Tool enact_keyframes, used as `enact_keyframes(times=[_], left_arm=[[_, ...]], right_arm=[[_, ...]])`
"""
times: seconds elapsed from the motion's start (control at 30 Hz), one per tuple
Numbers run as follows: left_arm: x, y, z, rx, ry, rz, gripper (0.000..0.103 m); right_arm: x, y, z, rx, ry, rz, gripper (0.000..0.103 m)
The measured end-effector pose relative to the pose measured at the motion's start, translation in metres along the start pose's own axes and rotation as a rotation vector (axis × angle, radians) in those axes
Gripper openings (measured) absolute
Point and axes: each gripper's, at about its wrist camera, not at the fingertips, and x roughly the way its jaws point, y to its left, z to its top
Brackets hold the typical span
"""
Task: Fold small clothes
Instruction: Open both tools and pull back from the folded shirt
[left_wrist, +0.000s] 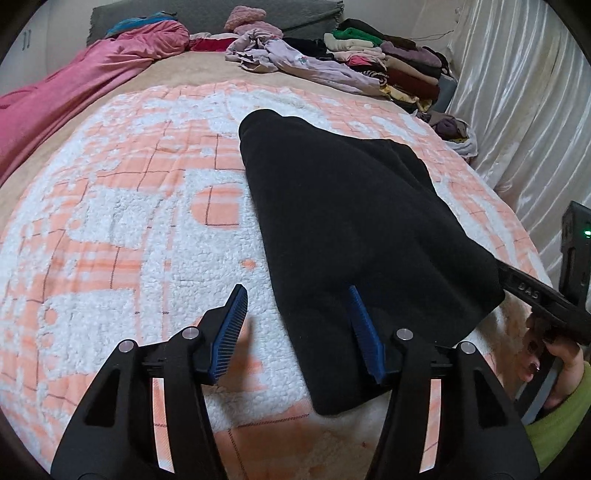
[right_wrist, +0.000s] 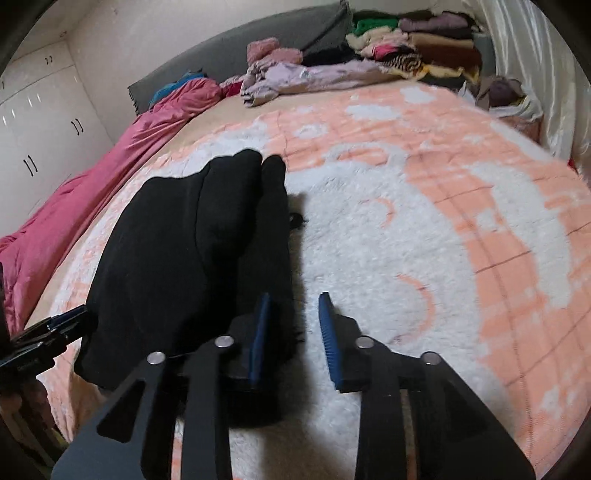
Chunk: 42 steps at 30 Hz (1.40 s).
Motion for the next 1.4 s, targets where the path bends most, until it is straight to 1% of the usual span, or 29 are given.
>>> enact_keyframes(times=[0.13,0.17,0.2,0.23,0.3,0.4,0.47,0.57,0.63,0.77,0.8,0.83,0.87,0.9,0.93,0.97,1.0,1.07,1.13,1.3,1.4], left_arm=[[-0.001,-0.002,-0.001,0.002,0.000,0.007,0.049],[-0.001,-0.001,-0.001,0.001,0.000,0.007,0.049],[-0.001,-0.002,-0.001,0.002,0.000,0.007,0.049],[-0.001,-0.002,-0.001,0.002,0.000,0.008,0.049],[-0.001,-0.002,-0.001,0.003,0.001,0.010,0.049],[-0.002,-0.002,-0.001,-0.002,0.002,0.007,0.049],[-0.002,-0.002,-0.002,0.001,0.002,0.009,0.049],[-0.006,-0.002,-0.003,0.001,-0.005,0.011,0.050],[-0.010,-0.002,-0.003,0.000,-0.009,0.012,0.051],[-0.018,-0.004,-0.004,0.006,-0.018,0.017,0.057],[-0.022,-0.004,-0.004,0.009,-0.024,0.018,0.059],[-0.024,-0.005,-0.004,0.010,-0.028,0.020,0.064],[-0.027,-0.006,-0.005,0.013,-0.033,0.023,0.066],[-0.031,-0.006,-0.005,0.016,-0.037,0.026,0.066],[-0.035,-0.006,-0.005,0.019,-0.043,0.031,0.071],[-0.039,-0.006,-0.006,0.022,-0.049,0.036,0.077],[-0.044,-0.006,-0.007,0.026,-0.059,0.044,0.078],[-0.052,-0.007,-0.007,0.033,-0.073,0.052,0.087],[-0.061,-0.008,-0.008,0.035,-0.091,0.064,0.092],[-0.083,-0.015,-0.016,0.057,-0.135,0.090,0.093],[-0.091,-0.018,-0.022,0.052,-0.145,0.087,0.093]], right_arm=[[-0.016,0.005,-0.005,-0.022,-0.041,0.003,0.036],[-0.023,0.008,-0.006,-0.031,-0.060,0.011,0.042],[-0.027,0.011,-0.006,-0.034,-0.074,0.022,0.046],[-0.031,0.014,-0.007,-0.041,-0.084,0.040,0.046],[-0.032,0.018,-0.008,-0.054,-0.074,0.049,0.046],[-0.015,0.019,-0.008,-0.069,-0.012,0.002,0.046],[-0.009,0.017,-0.009,-0.066,0.012,-0.026,0.046],[-0.015,0.016,-0.008,-0.057,0.001,-0.025,0.046],[-0.024,0.017,-0.008,-0.065,-0.024,-0.024,0.050],[-0.048,0.024,-0.010,-0.083,-0.093,-0.029,0.072],[-0.055,0.026,-0.011,-0.086,-0.114,-0.023,0.075],[-0.061,0.027,-0.011,-0.091,-0.131,-0.023,0.076],[-0.068,0.030,-0.012,-0.100,-0.151,-0.029,0.080],[-0.073,0.032,-0.011,-0.101,-0.164,-0.034,0.086],[-0.081,0.034,-0.012,-0.101,-0.192,-0.036,0.088],[-0.086,0.034,-0.012,-0.102,-0.208,-0.032,0.090],[-0.091,0.036,-0.012,-0.103,-0.219,-0.029,0.092],[-0.102,0.038,-0.013,-0.106,-0.252,-0.036,0.096],[-0.110,0.041,-0.013,-0.110,-0.275,-0.037,0.097],[-0.126,0.047,-0.022,-0.146,-0.292,-0.052,0.098],[-0.134,0.050,-0.030,-0.163,-0.297,-0.065,0.098]])
